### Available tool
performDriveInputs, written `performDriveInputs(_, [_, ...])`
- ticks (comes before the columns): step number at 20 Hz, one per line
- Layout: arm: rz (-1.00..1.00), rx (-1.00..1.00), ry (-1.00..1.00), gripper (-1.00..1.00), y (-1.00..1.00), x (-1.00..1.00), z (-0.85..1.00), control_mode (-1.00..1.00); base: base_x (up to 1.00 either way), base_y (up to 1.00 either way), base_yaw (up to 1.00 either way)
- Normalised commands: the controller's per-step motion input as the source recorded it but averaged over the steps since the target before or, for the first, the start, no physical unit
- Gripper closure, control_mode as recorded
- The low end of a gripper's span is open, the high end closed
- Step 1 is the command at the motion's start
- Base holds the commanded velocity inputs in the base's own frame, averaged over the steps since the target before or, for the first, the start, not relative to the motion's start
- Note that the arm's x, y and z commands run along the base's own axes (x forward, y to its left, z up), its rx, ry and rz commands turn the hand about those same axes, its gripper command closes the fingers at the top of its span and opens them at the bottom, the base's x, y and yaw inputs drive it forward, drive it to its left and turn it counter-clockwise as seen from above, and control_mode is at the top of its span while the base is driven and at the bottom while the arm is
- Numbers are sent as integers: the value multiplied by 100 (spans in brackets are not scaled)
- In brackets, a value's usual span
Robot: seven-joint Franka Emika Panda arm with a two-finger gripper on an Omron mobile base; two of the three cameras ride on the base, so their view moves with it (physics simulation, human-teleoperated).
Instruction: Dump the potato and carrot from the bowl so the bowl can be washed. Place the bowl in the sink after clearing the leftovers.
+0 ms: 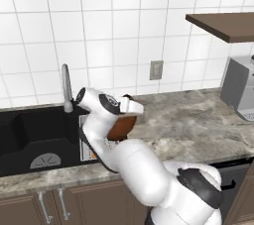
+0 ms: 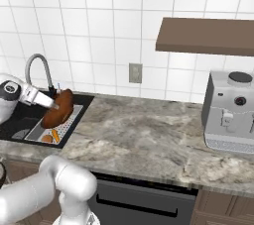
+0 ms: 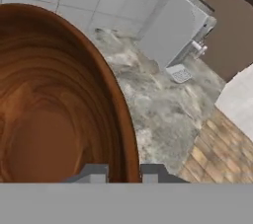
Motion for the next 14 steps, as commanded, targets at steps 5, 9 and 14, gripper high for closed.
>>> performDriveInputs(5, [0,64,-5,100,-100,-91,30,-100,0,0,0])
performDriveInputs(9, [0,67,-6,100,-100,-83,28,-100,0,0,0])
performDriveInputs(14, [0,59,-4,100,-100,-51,35,-100,0,0,0])
